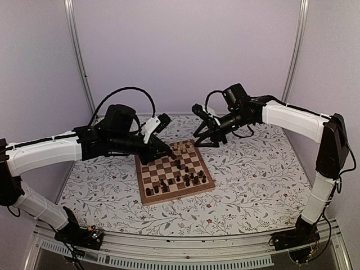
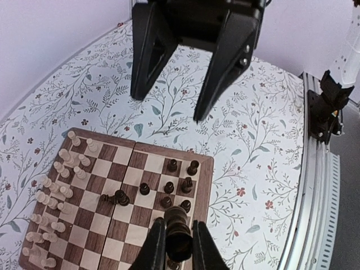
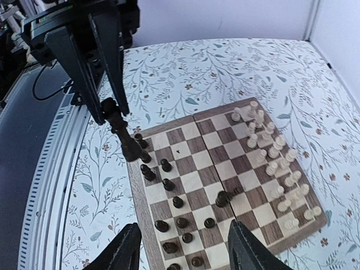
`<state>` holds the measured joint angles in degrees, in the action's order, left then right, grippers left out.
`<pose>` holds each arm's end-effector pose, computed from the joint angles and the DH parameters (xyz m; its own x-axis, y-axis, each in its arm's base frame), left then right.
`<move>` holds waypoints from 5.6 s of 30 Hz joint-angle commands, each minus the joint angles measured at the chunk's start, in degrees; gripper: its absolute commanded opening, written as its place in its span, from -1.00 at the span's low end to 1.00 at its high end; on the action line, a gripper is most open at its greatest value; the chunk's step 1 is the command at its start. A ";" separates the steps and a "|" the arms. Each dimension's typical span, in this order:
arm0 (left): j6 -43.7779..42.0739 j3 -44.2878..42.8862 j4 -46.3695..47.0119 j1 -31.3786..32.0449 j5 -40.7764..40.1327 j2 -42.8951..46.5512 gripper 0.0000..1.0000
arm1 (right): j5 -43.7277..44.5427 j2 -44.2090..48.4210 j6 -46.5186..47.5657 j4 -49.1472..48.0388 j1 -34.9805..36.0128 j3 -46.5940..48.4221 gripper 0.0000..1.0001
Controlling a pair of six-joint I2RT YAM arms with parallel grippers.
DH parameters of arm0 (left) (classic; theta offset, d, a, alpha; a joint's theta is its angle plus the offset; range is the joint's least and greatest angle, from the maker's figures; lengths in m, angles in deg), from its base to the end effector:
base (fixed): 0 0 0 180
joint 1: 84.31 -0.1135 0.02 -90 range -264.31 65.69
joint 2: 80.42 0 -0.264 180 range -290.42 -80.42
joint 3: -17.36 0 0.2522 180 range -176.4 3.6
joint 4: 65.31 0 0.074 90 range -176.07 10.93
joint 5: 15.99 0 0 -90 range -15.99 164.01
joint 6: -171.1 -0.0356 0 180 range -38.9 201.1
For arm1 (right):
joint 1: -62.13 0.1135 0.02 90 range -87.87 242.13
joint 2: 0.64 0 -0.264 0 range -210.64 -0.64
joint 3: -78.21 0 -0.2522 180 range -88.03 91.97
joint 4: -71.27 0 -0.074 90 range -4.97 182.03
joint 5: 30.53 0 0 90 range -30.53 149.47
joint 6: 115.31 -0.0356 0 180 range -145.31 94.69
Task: Set up the chess pieces on the board
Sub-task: Place the chess piece on the chessboard, then pick up the chess piece from the chessboard.
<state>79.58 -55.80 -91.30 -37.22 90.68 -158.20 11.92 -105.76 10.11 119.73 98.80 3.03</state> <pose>0.2026 -0.2329 0.2962 -0.3235 0.3853 -0.8642 0.8786 0.4614 -0.1232 0.3097 0.2633 0.2933 -0.0318 -0.5114 -0.8588 -0.9960 -0.0558 0.0701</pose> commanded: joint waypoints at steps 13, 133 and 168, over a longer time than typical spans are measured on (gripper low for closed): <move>-2.70 -2.06 -7.20 3.32 -3.30 -9.57 -0.91 | 13.36 5.41 -1.52 -7.60 -5.46 -10.88 0.13; 1.61 -11.71 -7.27 -13.96 -17.92 -7.37 -0.01 | 29.89 -26.01 -9.08 6.29 10.41 20.27 -0.21; 14.33 -7.04 2.29 -16.61 -0.13 -11.65 0.01 | 23.48 -16.19 -1.01 6.39 10.37 15.23 -0.93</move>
<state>85.97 -65.90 -95.96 -52.10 80.23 -168.62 38.89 -128.93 5.28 127.07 109.33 20.41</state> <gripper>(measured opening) 0.507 0.109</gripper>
